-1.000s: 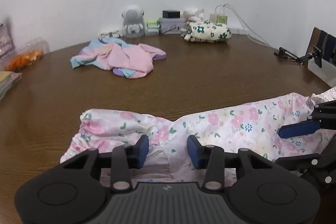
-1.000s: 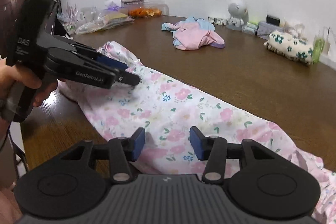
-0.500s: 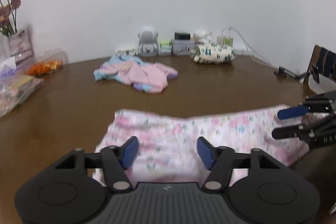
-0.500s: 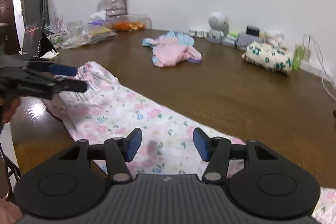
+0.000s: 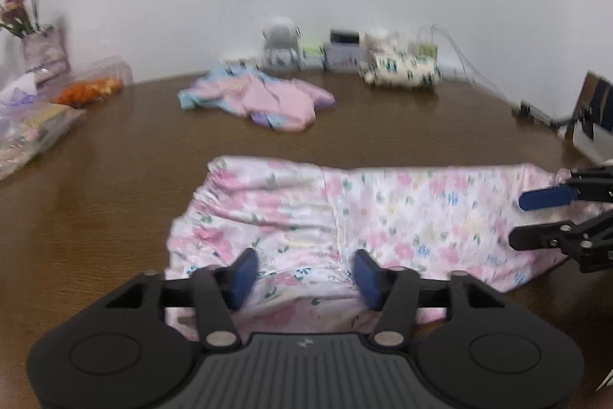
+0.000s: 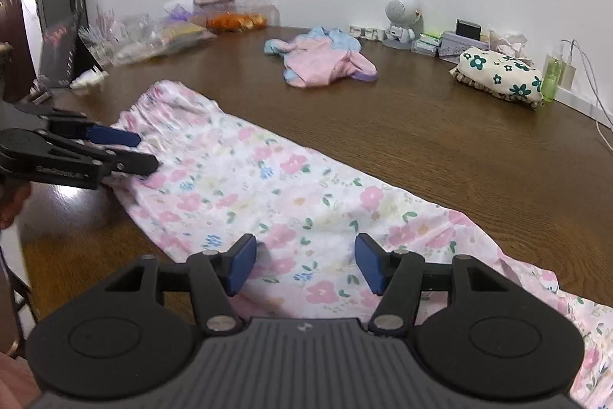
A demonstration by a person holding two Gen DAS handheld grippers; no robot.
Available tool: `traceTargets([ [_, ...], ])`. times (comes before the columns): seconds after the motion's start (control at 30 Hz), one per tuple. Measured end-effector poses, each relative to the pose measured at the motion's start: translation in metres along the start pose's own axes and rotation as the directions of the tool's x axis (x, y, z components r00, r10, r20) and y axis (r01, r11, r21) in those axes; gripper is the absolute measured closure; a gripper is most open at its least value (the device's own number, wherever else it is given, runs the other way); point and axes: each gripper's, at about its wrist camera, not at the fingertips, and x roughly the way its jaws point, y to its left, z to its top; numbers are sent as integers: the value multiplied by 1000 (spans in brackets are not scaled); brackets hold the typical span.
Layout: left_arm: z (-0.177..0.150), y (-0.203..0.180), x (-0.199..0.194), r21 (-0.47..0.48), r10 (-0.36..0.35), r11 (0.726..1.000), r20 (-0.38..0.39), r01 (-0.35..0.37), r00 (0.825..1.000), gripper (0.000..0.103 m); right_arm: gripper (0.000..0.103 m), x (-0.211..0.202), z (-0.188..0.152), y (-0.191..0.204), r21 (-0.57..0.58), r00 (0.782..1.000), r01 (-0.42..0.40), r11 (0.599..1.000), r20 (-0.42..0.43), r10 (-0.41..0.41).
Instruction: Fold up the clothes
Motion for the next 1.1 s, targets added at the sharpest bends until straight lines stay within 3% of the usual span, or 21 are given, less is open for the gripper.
traceTargets([
  [0.1, 5, 1, -28, -62, 25, 998, 98, -19, 995, 6, 26, -29, 6, -2, 2, 997, -6, 1000, 77, 6],
  [0.23, 10, -6, -56, -149, 58, 988, 147, -36, 987, 0, 1, -69, 8, -9, 26, 989, 36, 999, 145, -39],
  [0.43, 5, -27, -80, -260, -9, 965, 139, 45, 990, 0, 0, -108, -7, -26, 154, 982, 127, 980, 119, -146],
  [0.63, -6, -60, -87, -214, -36, 975, 96, 56, 995, 0, 0, -129, -30, -38, 250, 979, 156, 956, 89, -183],
  [1.1, -23, -92, -93, -169, -61, 983, 45, 67, 997, 0, 0, -143, -55, -38, 286, 979, 142, 948, 103, -178],
])
